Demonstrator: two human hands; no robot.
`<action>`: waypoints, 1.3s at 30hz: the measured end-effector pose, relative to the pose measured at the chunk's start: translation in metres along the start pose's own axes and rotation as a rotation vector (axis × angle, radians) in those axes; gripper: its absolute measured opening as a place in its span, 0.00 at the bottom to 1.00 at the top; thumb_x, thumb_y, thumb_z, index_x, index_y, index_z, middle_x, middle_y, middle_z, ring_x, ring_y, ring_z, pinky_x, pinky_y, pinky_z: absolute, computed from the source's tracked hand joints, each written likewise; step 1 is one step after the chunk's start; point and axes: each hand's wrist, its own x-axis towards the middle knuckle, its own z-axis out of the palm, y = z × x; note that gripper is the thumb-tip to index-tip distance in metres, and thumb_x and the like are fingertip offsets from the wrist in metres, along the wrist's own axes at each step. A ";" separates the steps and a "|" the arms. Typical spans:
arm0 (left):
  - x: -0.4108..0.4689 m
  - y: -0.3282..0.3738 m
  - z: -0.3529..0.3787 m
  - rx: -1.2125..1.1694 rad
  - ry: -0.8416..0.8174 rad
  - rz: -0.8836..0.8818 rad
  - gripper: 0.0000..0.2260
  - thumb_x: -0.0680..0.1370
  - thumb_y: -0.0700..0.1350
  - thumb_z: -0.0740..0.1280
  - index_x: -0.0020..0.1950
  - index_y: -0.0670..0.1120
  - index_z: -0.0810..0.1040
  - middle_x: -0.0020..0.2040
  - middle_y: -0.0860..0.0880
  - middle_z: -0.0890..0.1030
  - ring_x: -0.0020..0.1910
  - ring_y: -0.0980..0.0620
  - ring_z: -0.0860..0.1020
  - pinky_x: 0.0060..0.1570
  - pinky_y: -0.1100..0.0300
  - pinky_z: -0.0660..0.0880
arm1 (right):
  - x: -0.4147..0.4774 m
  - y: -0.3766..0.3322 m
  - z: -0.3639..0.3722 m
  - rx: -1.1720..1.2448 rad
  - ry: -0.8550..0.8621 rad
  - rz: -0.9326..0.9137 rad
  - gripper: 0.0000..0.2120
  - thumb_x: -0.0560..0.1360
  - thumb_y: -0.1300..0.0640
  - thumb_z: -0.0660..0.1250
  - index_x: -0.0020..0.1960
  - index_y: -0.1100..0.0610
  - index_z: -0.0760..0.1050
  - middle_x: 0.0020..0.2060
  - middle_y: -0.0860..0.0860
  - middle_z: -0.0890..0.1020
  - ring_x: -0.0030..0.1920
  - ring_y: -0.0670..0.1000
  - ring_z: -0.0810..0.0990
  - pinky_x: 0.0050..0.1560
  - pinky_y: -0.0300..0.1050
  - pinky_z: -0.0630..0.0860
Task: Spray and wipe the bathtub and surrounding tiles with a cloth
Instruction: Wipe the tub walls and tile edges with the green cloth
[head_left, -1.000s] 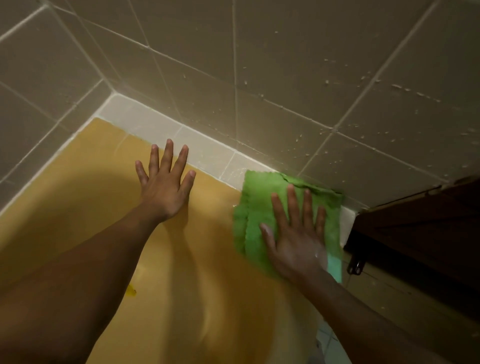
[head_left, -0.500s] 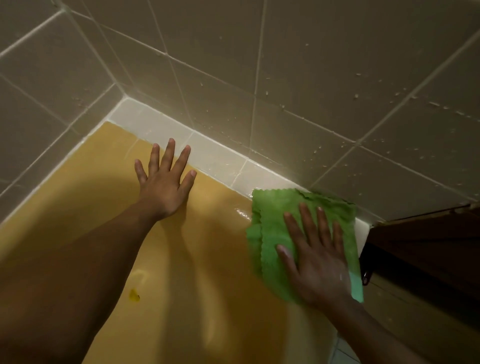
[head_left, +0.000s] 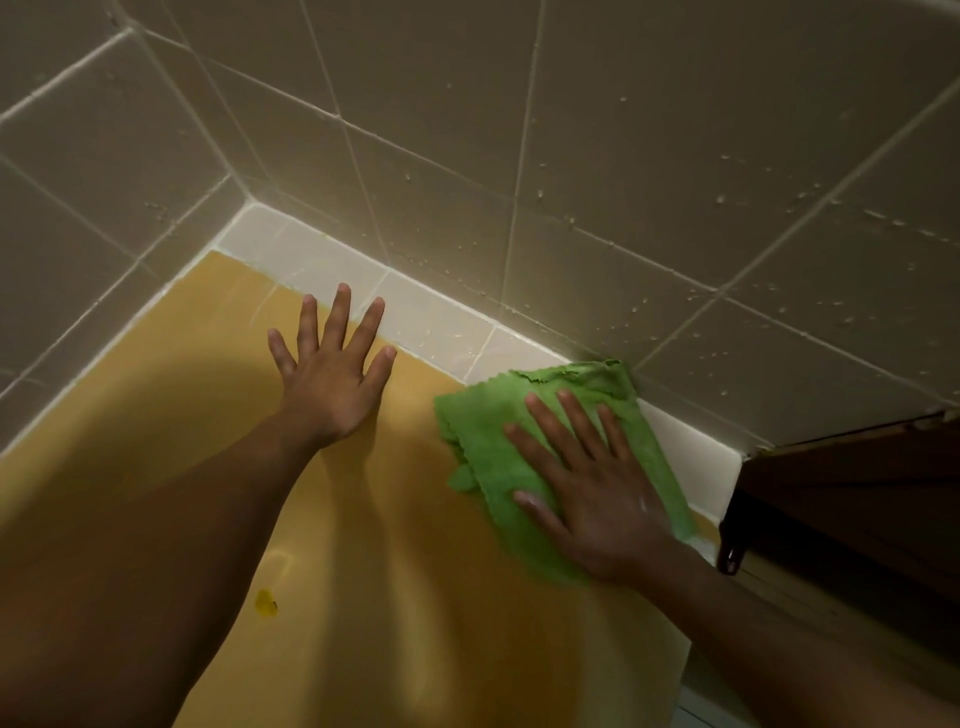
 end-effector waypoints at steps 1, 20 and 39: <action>0.000 0.000 0.000 0.003 0.001 -0.003 0.29 0.81 0.69 0.40 0.81 0.66 0.38 0.82 0.56 0.33 0.80 0.45 0.29 0.71 0.33 0.29 | -0.008 0.000 0.003 0.006 0.005 0.024 0.31 0.83 0.34 0.44 0.83 0.43 0.41 0.82 0.48 0.39 0.81 0.55 0.36 0.79 0.64 0.47; -0.001 0.003 0.000 -0.062 -0.016 -0.037 0.27 0.84 0.66 0.45 0.81 0.67 0.40 0.82 0.57 0.33 0.80 0.44 0.29 0.71 0.31 0.30 | 0.029 -0.012 -0.004 0.026 0.015 0.067 0.31 0.83 0.34 0.43 0.83 0.43 0.43 0.82 0.49 0.38 0.81 0.56 0.34 0.78 0.65 0.46; 0.011 -0.033 -0.012 -0.087 0.039 -0.103 0.24 0.84 0.64 0.45 0.80 0.69 0.44 0.83 0.59 0.36 0.81 0.45 0.32 0.72 0.31 0.32 | 0.109 -0.055 -0.018 0.037 0.069 -0.013 0.30 0.83 0.35 0.44 0.82 0.43 0.47 0.83 0.49 0.44 0.81 0.56 0.38 0.78 0.66 0.46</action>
